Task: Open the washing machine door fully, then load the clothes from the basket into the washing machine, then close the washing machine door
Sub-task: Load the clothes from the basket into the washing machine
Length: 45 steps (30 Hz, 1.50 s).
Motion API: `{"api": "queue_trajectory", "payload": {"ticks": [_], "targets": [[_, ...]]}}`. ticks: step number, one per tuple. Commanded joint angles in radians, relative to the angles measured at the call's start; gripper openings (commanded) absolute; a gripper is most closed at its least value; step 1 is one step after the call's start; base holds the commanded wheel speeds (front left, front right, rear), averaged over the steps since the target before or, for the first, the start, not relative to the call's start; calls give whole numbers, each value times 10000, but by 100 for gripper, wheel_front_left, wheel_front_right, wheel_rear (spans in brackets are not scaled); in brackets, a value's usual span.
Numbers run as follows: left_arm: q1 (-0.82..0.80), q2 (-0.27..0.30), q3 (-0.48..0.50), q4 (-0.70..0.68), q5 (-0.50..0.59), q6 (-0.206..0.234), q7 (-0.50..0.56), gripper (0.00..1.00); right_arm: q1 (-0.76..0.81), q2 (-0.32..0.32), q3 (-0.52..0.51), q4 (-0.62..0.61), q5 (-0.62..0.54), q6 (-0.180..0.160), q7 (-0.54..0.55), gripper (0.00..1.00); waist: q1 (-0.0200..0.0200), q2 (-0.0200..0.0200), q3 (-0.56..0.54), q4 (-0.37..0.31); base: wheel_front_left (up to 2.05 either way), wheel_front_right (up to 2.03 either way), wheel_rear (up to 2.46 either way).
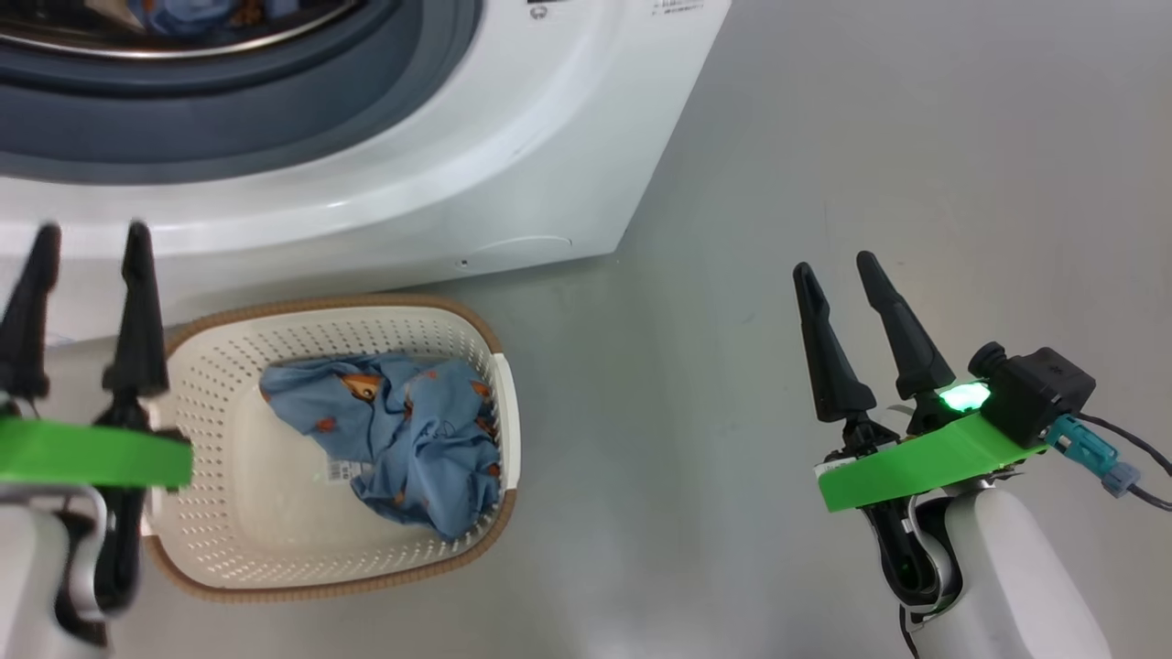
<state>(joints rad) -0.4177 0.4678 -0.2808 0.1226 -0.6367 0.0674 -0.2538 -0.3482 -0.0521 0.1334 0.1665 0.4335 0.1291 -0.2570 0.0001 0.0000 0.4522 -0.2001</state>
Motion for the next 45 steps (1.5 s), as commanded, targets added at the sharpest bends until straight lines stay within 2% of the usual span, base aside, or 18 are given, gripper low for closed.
{"api": "queue_trajectory", "payload": {"ticks": [1,20,40,45], "targets": [[52,343,481,-298,168,44,-79,100,193,19,230,-191,-61,16,-48,100,-1,0,-200,91,0,0,0],[2368,-1053,1886,-1040,1113,-250,-80,100,558,19,132,276,-333,16,-48,100,-1,0,-1695,620,0,0,0],[3663,-1944,2451,-1225,1711,-619,-80,100,1133,19,-50,506,-521,16,-48,100,-1,0,-2852,1125,0,0,0],[4040,-2343,2728,-1252,2006,-727,-80,100,1371,-7,-105,538,-575,16,-48,100,-1,0,-3142,1284,0,0,0]]}}
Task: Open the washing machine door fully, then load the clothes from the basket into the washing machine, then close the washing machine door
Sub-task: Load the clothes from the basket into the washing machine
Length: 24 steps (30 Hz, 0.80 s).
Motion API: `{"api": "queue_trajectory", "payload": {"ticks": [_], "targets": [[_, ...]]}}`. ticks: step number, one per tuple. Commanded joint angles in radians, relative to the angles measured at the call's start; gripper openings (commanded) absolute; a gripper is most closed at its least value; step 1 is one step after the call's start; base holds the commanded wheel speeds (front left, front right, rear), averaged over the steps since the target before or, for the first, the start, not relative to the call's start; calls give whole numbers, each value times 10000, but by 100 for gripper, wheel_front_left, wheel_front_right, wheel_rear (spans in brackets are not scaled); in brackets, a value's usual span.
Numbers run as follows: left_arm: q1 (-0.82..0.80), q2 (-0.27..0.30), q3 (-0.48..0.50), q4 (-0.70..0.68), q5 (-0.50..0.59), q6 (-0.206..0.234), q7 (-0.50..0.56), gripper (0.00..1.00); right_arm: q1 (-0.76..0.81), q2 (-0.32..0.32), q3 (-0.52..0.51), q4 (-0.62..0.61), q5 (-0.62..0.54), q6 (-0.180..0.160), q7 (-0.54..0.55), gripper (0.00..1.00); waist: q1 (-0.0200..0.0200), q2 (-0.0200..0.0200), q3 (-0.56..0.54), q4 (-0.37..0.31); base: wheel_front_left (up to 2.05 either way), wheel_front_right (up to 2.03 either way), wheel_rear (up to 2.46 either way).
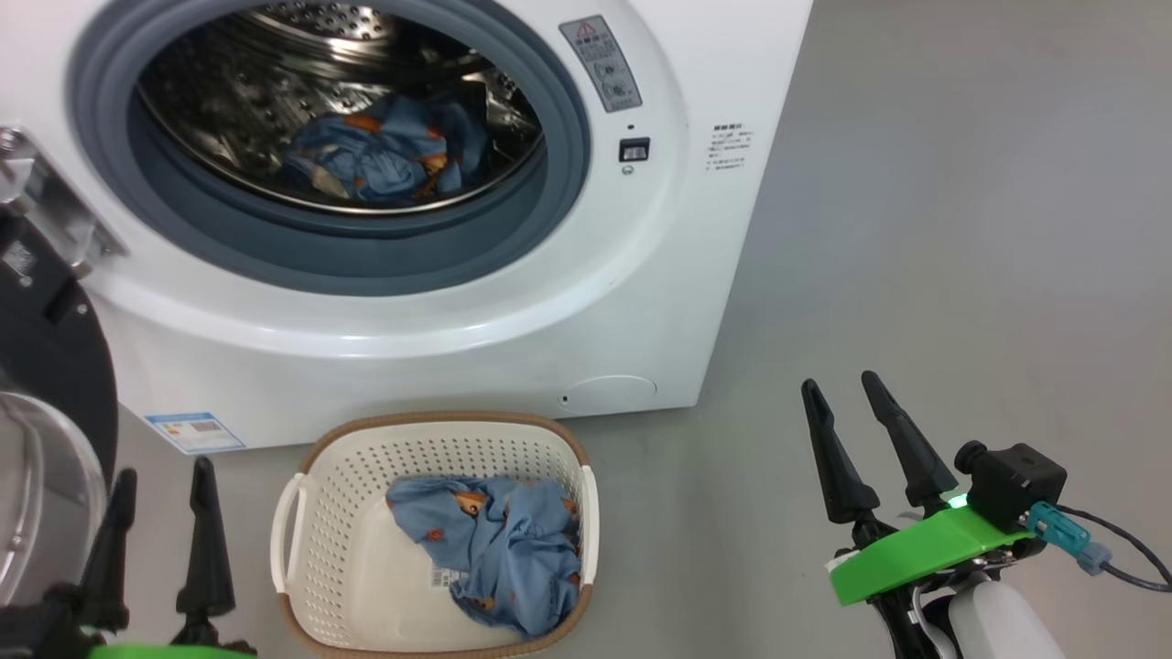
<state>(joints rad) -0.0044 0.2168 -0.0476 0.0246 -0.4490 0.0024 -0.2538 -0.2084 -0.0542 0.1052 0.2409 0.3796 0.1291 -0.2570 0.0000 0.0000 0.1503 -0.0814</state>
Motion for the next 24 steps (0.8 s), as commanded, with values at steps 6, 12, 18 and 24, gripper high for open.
{"api": "queue_trajectory", "payload": {"ticks": [6,12,18,24], "targets": [[358,-205,676,-351,438,-252,-80,100,194,-85,271,-175,-11,16,-48,100,0,0,-395,248,0,0,0],[564,-539,827,-349,704,-405,-80,100,380,-194,345,-214,21,16,-48,100,0,0,-625,314,0,0,0],[698,-791,944,-304,940,-600,-80,100,542,-328,400,-295,-9,16,-48,100,0,0,-821,301,0,0,0],[709,-952,1026,-253,1119,-717,-80,100,586,-354,374,-378,-88,16,-48,100,0,0,-885,287,0,0,0]]}}
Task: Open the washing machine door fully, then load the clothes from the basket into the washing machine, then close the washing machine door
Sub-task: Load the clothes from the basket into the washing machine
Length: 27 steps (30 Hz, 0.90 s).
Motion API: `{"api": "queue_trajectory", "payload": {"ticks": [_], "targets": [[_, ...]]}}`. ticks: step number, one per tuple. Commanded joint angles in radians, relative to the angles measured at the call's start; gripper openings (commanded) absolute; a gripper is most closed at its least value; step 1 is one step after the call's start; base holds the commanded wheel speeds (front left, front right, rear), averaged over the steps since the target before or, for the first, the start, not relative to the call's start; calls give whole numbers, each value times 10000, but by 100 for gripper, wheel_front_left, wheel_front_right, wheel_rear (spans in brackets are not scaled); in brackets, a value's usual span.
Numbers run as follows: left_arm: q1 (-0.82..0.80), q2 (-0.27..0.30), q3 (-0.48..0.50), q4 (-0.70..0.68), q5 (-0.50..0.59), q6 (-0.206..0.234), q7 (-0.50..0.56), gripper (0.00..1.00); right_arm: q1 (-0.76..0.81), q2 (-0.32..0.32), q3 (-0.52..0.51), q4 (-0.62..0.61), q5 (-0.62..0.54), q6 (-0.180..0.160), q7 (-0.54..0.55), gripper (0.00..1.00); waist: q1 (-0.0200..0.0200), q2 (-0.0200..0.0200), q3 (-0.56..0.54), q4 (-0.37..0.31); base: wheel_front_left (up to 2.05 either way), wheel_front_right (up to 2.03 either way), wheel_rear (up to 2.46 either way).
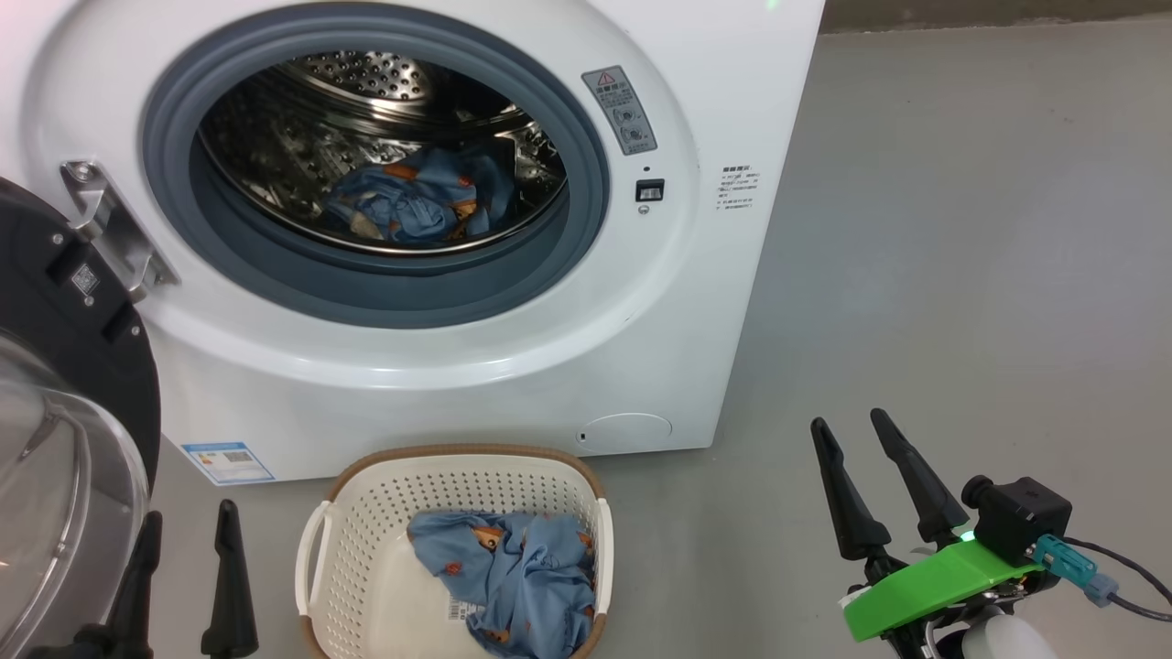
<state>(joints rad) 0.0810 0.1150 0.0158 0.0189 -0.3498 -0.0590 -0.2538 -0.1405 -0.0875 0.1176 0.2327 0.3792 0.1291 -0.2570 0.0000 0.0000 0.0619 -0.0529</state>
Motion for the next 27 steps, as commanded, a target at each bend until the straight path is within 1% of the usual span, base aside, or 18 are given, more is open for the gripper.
{"api": "queue_trajectory", "payload": {"ticks": [1,11,27], "targets": [[-155,45,403,-191,158,-122,-80,100,-94,-29,229,-310,-90,16,-48,100,0,0,-3,11,0,0,0],[-188,-156,535,-76,378,-274,-80,100,-63,-141,159,-339,-137,16,-48,100,0,0,-100,36,0,0,0],[-182,-324,626,17,566,-447,-80,100,-47,-219,164,-330,-105,16,-48,100,0,0,-126,17,0,0,0]]}}
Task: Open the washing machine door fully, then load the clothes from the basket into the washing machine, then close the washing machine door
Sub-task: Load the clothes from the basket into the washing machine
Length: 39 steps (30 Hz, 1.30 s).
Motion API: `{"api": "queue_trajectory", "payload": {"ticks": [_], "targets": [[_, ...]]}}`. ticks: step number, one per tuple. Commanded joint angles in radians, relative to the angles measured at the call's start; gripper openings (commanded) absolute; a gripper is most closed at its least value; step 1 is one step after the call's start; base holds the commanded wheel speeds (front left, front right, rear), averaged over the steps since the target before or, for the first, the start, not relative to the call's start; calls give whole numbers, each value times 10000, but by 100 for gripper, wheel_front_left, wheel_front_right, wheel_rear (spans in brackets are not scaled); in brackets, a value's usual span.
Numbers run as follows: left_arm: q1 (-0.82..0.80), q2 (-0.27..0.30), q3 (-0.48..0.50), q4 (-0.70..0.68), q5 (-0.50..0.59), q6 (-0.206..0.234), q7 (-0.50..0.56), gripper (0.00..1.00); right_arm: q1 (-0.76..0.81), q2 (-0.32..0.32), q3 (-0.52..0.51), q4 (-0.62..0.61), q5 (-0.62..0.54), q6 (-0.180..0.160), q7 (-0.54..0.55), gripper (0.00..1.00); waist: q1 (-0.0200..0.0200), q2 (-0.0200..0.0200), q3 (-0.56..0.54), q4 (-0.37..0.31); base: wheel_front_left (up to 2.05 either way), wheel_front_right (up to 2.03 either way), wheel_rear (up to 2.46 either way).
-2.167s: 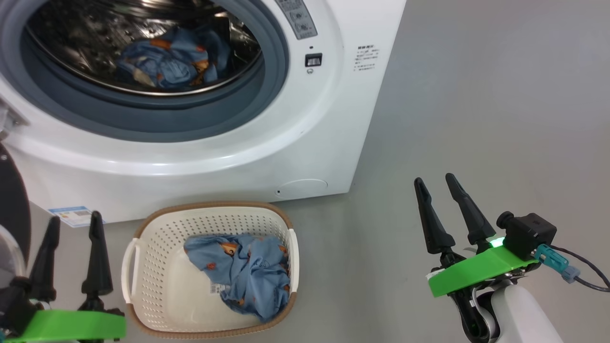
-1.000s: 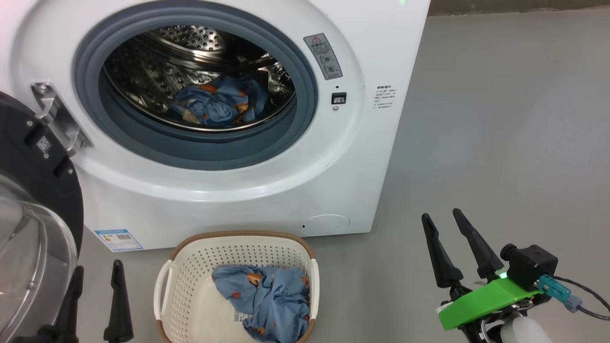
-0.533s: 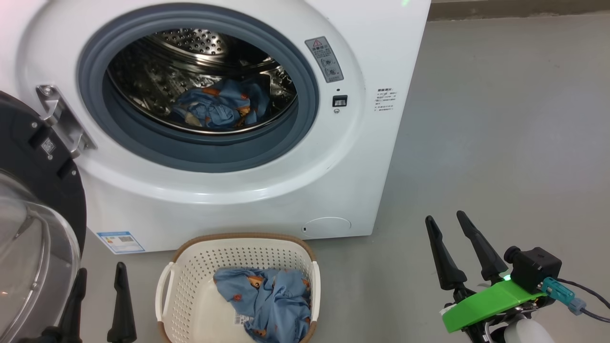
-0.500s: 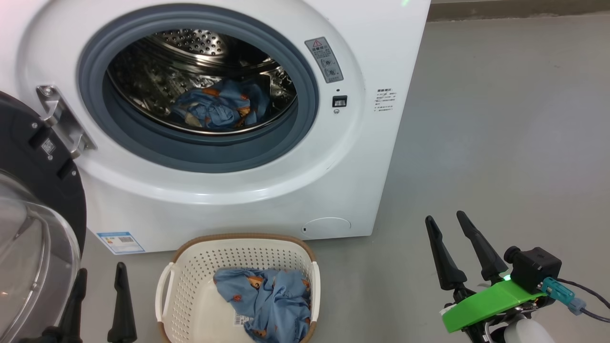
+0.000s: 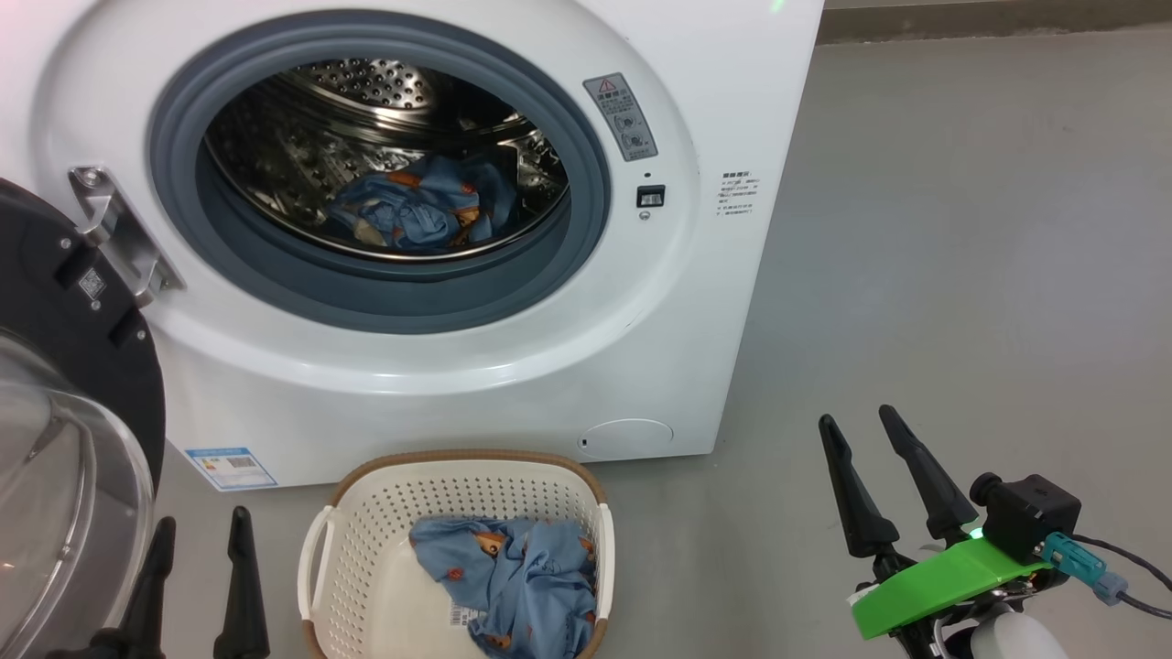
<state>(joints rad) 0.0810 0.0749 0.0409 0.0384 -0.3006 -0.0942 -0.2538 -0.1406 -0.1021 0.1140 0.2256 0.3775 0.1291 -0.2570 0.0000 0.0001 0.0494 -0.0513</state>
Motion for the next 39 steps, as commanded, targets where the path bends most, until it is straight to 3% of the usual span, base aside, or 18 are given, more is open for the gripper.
{"api": "queue_trajectory", "payload": {"ticks": [1,17,39], "targets": [[-178,68,380,-173,83,-101,-80,100,-41,-77,202,-258,-87,16,-48,100,0,-1,-4,3,0,0,0],[-194,4,421,-201,169,-209,-80,100,-58,-58,192,-331,-93,16,-48,100,0,-1,264,-98,0,0,0],[-1336,675,47,-36,-312,-351,-80,100,-591,429,-147,-816,-502,16,-48,100,0,-1,2281,-467,0,0,0]]}}
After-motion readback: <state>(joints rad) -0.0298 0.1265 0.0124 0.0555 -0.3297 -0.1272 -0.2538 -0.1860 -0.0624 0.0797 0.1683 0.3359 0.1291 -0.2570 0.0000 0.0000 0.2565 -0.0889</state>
